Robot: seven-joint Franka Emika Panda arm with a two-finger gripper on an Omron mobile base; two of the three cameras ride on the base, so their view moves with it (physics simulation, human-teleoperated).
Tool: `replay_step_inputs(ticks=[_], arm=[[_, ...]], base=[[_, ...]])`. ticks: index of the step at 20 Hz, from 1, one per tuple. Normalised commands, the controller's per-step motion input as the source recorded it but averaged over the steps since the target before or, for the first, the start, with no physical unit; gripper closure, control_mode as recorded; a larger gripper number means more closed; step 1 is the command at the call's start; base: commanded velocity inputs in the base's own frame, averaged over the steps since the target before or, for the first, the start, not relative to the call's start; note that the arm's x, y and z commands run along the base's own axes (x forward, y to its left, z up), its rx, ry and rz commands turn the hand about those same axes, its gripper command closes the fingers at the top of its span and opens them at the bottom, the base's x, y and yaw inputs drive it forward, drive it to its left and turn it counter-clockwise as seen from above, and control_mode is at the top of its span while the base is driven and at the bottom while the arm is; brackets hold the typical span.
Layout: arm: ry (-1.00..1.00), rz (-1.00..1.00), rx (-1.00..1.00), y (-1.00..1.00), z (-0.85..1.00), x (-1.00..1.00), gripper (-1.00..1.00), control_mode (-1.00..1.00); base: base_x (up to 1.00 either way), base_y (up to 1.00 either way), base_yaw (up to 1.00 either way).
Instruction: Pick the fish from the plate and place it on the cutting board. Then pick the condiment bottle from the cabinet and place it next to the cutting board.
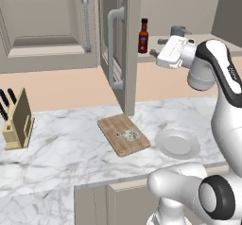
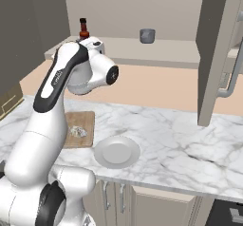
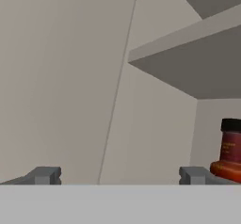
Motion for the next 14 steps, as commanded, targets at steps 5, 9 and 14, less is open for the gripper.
replay_step_inputs(ticks=[5, 9, 14], arm=[[0.01, -0.01, 0.05, 0.00, 0.43, 0.07, -1.00, -1.00], [0.07, -0.03, 0.05, -0.01, 0.24, 0.11, -1.00, -1.00], [0.08, -0.03, 0.04, -0.05, 0.02, 0.24, -1.00, -1.00]], base=[[0.00, 0.00, 0.00], [0.00, 0.00, 0.00], [0.00, 0.00, 0.00]])
